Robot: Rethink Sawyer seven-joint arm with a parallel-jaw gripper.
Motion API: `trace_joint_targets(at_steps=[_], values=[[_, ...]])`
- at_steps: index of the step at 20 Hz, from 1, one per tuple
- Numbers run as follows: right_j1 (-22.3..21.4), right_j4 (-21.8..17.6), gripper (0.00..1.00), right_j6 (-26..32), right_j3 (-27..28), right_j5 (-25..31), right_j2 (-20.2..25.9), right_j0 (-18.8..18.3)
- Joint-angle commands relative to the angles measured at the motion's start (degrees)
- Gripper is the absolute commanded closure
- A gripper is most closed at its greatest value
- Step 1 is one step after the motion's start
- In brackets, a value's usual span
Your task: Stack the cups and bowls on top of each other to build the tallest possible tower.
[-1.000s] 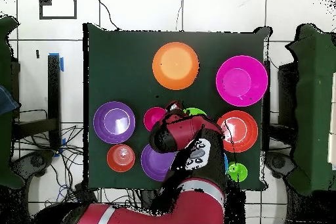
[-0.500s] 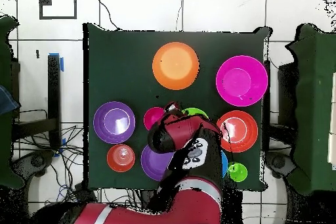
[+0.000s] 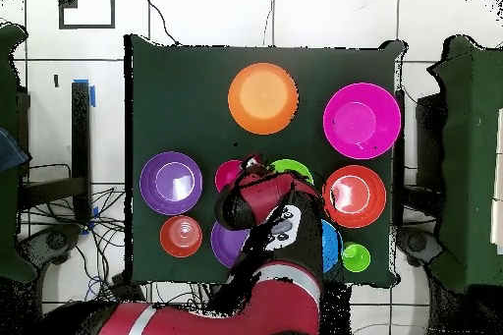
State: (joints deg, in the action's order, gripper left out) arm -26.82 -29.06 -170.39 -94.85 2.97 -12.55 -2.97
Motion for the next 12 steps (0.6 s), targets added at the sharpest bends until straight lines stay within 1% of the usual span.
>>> trace_joint_targets(at_steps=[1,6,12], values=[[3.1,0.4,1.00,2.4,0.9,5.6,4.2,1.1],[3.3,0.9,1.00,2.9,1.7,7.8,4.2,1.4],[4.5,3.2,1.00,2.0,4.3,10.8,4.2,2.5]])
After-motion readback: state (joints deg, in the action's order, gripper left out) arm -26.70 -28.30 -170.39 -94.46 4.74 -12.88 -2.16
